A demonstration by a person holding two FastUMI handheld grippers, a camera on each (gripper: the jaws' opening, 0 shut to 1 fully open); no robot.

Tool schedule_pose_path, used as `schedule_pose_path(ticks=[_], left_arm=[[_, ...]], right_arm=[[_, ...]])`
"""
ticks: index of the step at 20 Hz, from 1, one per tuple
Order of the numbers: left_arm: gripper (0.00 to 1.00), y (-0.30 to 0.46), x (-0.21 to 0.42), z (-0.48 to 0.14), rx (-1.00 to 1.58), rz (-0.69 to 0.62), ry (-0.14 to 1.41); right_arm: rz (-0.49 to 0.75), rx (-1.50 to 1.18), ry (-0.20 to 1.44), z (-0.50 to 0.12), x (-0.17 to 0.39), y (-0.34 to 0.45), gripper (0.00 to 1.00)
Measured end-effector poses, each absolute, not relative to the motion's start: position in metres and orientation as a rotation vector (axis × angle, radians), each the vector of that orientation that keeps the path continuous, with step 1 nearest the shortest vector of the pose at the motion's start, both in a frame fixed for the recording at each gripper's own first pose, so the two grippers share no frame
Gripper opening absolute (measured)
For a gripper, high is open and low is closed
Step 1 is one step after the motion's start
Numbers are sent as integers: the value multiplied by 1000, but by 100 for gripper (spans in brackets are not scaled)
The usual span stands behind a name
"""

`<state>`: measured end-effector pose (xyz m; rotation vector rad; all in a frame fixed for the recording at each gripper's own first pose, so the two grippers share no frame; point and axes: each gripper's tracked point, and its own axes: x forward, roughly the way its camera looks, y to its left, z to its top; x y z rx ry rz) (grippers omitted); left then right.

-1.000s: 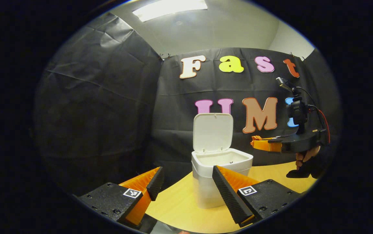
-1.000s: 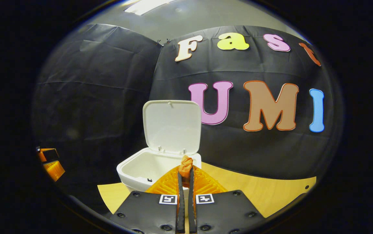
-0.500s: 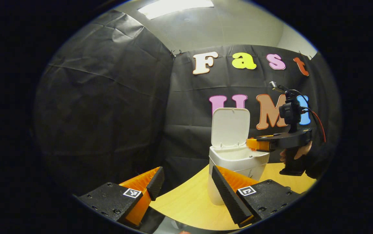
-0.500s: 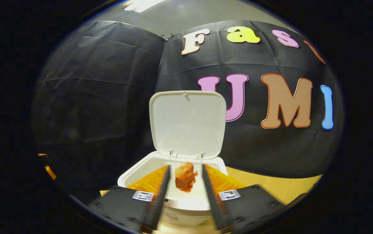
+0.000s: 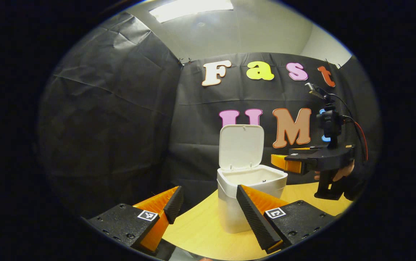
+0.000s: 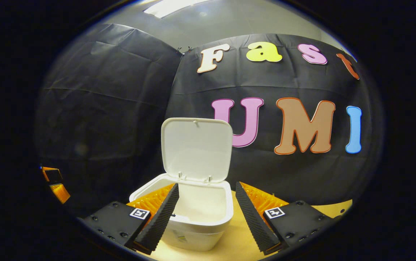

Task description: Press the lid of the desktop garbage bin to open it, pick up the crumpled paper on the desktop and throw it into the bin, then pick up the pop can on the desktop and drop it into the bin, and finally close the garbage bin lid.

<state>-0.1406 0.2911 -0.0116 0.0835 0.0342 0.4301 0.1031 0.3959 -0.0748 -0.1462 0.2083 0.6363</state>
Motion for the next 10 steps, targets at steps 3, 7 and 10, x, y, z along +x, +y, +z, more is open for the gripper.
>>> schedule_pose_path(ticks=[3,7,10], left_arm=[[92,269,-119,-11,74,376,29],[92,233,-91,-8,71,294,18],[92,201,-68,-9,63,226,13]], right_arm=[[585,-137,203,-67,106,357,99],[503,-127,183,-53,107,296,99],[434,-125,176,-46,107,244,99]])
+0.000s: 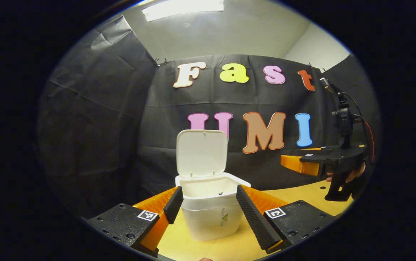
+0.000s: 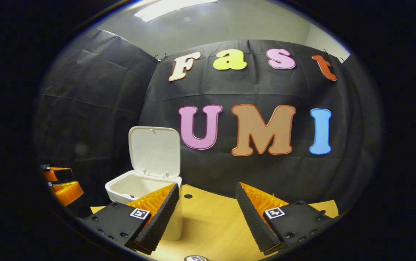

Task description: Press the lid of the desktop garbage bin to open it, pick up the crumpled paper on the desktop and throw it into the bin, then pick up the pop can on the desktop and drop it into the bin, and finally close the garbage bin lid.

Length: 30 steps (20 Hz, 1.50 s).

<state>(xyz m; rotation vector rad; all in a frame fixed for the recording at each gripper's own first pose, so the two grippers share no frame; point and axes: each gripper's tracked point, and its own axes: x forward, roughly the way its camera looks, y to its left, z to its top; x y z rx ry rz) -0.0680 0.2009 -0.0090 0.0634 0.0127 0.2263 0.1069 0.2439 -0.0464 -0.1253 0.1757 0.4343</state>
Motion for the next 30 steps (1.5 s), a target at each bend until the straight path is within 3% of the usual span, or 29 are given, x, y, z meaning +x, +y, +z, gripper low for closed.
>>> schedule_pose_path(ticks=[14,22,30], left_arm=[[92,41,7,-57,1,-87,82],[92,4,11,-146,-6,-125,235],[92,6,-1,-240,3,-69,409]], right_arm=[[23,-65,255,-65,74,-9,99],[-133,-95,302,-79,39,-89,99],[-184,-143,342,-81,14,-119,99]])
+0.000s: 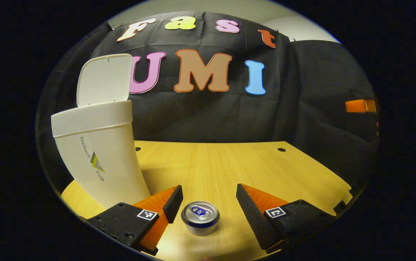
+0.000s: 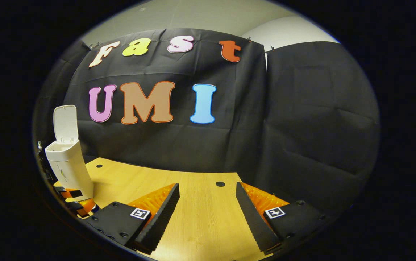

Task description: Press the lid of the desktop garbage bin to open it, pick up the crumpled paper on the desktop and throw it into the bin, then pick up the pop can on the desktop and drop it into the bin, and finally close the garbage bin lid.

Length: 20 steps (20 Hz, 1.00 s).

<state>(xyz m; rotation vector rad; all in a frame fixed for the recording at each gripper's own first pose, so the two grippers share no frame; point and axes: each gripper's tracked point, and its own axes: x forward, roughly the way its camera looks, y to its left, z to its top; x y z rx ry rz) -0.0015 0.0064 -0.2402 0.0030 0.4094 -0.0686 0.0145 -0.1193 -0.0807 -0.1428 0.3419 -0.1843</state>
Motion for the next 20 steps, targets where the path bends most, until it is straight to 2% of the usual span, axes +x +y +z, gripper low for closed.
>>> schedule_pose_path(ticks=[7,13,14,15,20], left_arm=[[93,13,-6,-295,11,-29,513],[93,10,-13,-323,15,-53,593],[82,11,-11,-322,11,-49,607],[77,11,-10,-321,6,-53,615],[75,18,15,-257,24,-62,499]], right_arm=[[-211,-183,372,-84,-3,-132,99],[-223,-183,393,-89,-8,-132,99],[-221,-182,394,-90,-9,-130,99],[-217,-179,394,-91,-10,-127,99],[-169,-144,395,-103,-2,-102,99]])
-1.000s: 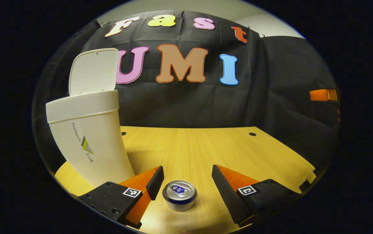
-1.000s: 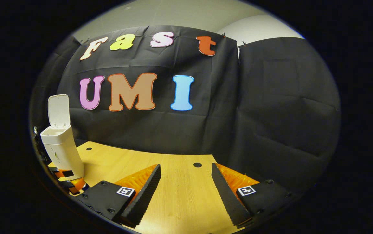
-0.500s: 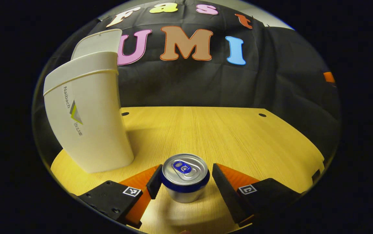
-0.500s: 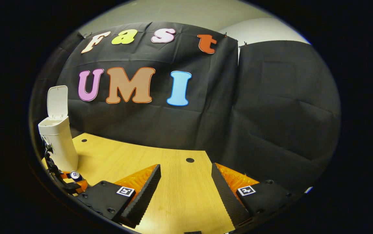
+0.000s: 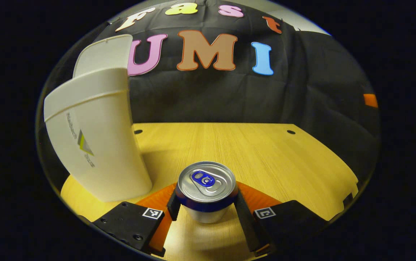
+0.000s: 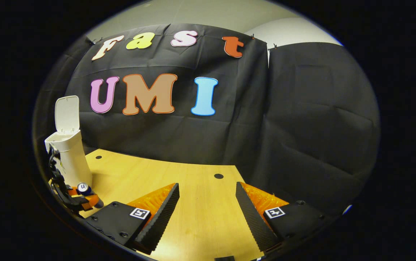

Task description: Press the lid of the desktop garbage bin to open it, pick up the crumpled paper on the desktop and throw it into the bin, then pick up the pop can on the desktop and drop it into the bin, and finally close the garbage bin lid.

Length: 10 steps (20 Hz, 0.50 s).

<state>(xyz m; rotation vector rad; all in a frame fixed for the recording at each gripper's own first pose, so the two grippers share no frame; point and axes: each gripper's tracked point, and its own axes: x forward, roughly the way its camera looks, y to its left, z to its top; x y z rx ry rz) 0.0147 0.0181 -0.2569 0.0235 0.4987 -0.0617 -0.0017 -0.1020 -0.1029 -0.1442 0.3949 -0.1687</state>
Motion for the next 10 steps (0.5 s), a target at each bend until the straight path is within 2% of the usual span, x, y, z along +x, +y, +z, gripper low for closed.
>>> schedule_pose_path(ticks=[10], left_arm=[[75,27,66,-117,70,-77,249]], right_arm=[[-38,-97,431,-136,8,-46,99]])
